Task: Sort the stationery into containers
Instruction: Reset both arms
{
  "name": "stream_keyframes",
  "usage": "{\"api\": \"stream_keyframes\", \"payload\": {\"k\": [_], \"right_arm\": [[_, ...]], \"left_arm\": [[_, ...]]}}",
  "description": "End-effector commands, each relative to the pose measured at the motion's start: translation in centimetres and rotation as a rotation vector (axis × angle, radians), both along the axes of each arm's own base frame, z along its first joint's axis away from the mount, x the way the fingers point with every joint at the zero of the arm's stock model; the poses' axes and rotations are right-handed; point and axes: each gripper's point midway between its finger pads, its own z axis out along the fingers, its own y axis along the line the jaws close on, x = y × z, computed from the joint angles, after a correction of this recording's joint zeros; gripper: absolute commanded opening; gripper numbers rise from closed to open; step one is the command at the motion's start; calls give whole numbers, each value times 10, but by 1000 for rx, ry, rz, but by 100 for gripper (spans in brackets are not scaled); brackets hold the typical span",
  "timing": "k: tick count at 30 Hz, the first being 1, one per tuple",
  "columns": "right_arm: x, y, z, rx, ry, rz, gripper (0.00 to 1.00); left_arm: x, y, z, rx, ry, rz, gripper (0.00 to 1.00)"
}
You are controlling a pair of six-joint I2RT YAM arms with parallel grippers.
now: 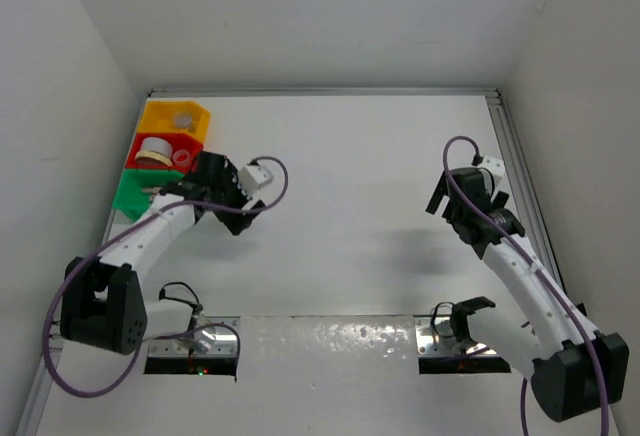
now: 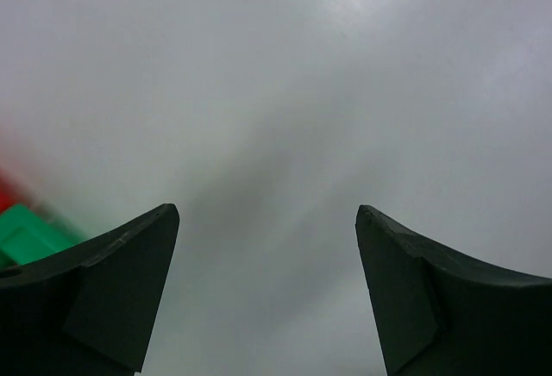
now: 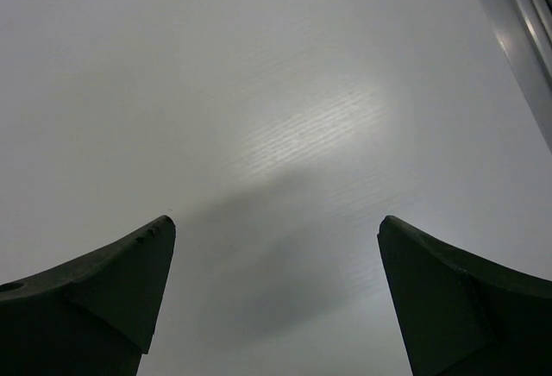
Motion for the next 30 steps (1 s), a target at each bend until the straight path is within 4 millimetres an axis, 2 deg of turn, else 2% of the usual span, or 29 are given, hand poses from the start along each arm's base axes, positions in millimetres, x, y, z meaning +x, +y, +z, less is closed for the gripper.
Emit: {"api": "stream_keyframes", "payload": {"k": [1,2,3,5,9,17,22,30], "right_arm": [[-17,-21,2,-22,-50,-113,99],[-22,-22,-5,-9,-47,-136,99],[-29,-24,-9,-5,-44,-149,99],[-33,-24,-13,10,-47,-165,99],[-41,-25,-20,15,-33,-174,99],[-48,-23,-26,28,2,-163,99],[-46,-15,-27,59,-5,-134,99],[-46,-15,-26,64,-19,-123,99]], "left_arm": [[-15,18,-8,175,-93,38,82],[-20,22,-7,193,-110,33,82],[-34,25,-25,226,-80,-1,82],[-55,28,-41,256,-63,-54,82],[-77,18,-56,197,-43,-121,82],[-76,11,-48,151,-75,-118,83],[-79,10,-50,144,-68,-128,83],[-79,10,-48,130,-64,-125,83]]}}
